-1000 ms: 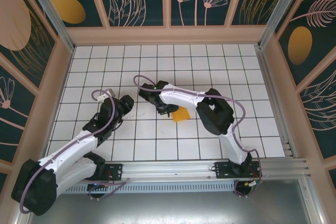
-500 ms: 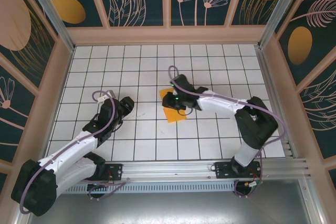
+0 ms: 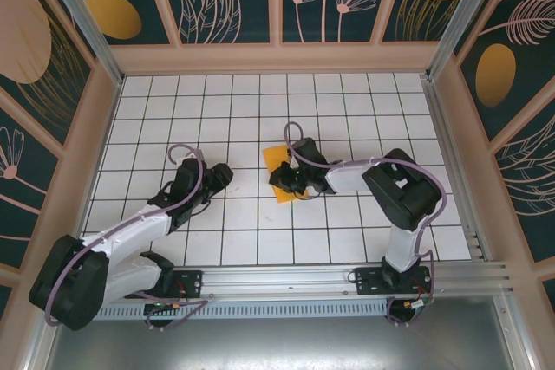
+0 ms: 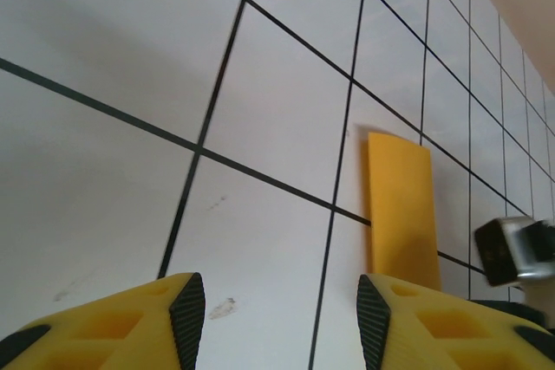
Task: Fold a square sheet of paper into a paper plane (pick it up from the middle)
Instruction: Turn over the paper at the center of the table, then third fold the triangle at the center of the table.
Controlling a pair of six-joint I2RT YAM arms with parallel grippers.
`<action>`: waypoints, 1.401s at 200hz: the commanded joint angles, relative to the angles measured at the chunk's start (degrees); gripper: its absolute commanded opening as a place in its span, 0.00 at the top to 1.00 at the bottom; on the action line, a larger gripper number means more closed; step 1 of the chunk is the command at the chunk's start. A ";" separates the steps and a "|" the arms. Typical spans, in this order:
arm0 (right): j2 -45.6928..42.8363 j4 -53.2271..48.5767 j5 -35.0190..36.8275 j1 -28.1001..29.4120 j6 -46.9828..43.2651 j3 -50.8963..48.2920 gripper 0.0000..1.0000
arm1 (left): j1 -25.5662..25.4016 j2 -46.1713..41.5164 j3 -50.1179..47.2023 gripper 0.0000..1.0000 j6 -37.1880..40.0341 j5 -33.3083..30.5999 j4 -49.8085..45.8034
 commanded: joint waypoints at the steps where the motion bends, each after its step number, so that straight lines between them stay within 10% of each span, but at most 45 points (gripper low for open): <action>1: 0.68 8.52 3.92 1.51 9.81 -3.88 0.86 | 0.42 1.89 3.01 0.49 2.47 3.43 2.26; 66: 3.74 13.07 14.11 6.74 28.08 -3.04 0.87 | 0.41 12.18 11.74 0.51 5.90 11.00 2.55; 122: -12.55 0.77 20.40 6.21 12.52 -3.74 0.78 | 0.45 24.06 22.87 0.71 6.92 16.08 0.80; 184: -19.86 -1.81 10.19 -4.74 5.14 -12.36 0.70 | 0.45 37.53 30.36 0.80 6.52 28.14 6.11; 280: -13.69 0.28 2.64 -5.79 3.32 -11.28 0.67 | 0.41 46.96 34.75 0.81 7.49 32.09 7.24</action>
